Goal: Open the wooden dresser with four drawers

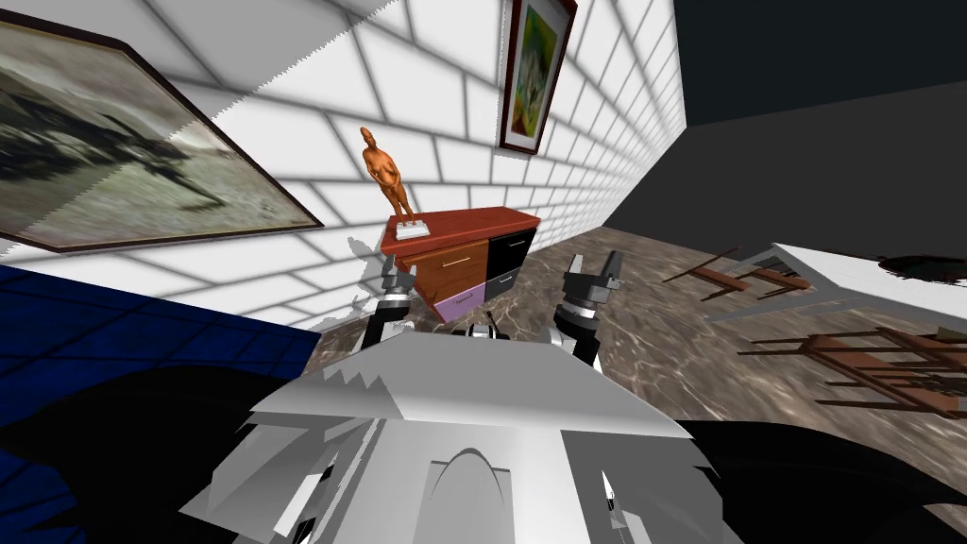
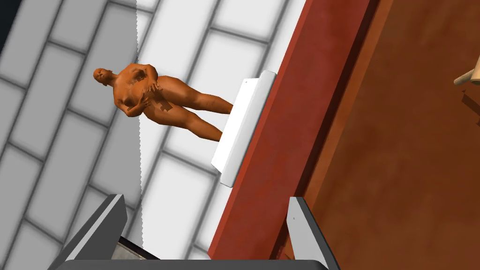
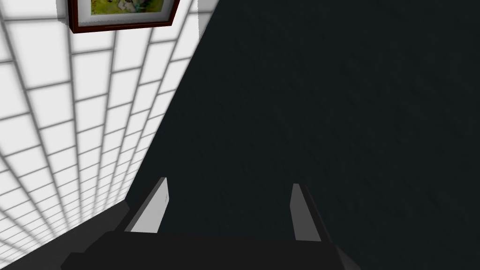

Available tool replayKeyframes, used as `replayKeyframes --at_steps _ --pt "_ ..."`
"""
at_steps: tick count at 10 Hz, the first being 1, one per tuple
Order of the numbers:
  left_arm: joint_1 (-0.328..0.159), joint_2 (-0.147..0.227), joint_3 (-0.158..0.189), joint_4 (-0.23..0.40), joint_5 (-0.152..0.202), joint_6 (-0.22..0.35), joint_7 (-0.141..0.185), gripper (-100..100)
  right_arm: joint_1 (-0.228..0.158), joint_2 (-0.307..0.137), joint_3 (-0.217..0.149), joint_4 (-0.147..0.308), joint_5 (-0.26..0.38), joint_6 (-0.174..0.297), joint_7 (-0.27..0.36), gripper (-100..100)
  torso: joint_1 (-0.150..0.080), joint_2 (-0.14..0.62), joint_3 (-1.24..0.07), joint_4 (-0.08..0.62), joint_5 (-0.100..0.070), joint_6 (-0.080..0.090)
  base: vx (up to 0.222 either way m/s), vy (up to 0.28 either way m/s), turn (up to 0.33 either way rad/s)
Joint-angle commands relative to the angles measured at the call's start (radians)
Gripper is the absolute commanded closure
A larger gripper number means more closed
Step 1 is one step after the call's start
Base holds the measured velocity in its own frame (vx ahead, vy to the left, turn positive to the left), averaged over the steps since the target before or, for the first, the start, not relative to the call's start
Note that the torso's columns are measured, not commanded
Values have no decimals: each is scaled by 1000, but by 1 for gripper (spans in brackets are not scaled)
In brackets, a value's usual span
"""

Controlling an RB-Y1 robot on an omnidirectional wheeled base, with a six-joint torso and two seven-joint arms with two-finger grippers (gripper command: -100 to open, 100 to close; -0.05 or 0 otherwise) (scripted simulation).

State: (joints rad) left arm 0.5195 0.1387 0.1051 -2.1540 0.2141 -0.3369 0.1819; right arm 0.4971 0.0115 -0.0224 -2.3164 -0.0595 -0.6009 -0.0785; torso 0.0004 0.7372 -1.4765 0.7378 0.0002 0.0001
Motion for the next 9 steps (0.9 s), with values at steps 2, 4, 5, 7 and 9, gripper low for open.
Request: replayKeyframes --at_steps 2,4,5,7,9 --pt "-10 15 29 63 37 31 14 -100 0 0 0 0 0 0 0 0 4 6 4 2 1 0 23 -82 110" --pt "-11 17 34 74 43 35 17 -100 0 0 0 0 0 0 0 0 3 3 2 1 1 0 20 -38 34" --pt "-11 17 34 74 43 35 17 -100 0 0 0 0 0 0 0 0 1 1 1 0 0 0 10 -16 -3" --pt "-12 19 39 85 49 40 19 -100 0 0 0 0 0 0 0 0 0 0 0 0 0 0 6 -19 7" --pt "-12 19 39 85 49 40 19 -100 0 0 0 0 0 0 0 0 -1 1 1 0 0 0 5 -20 3"
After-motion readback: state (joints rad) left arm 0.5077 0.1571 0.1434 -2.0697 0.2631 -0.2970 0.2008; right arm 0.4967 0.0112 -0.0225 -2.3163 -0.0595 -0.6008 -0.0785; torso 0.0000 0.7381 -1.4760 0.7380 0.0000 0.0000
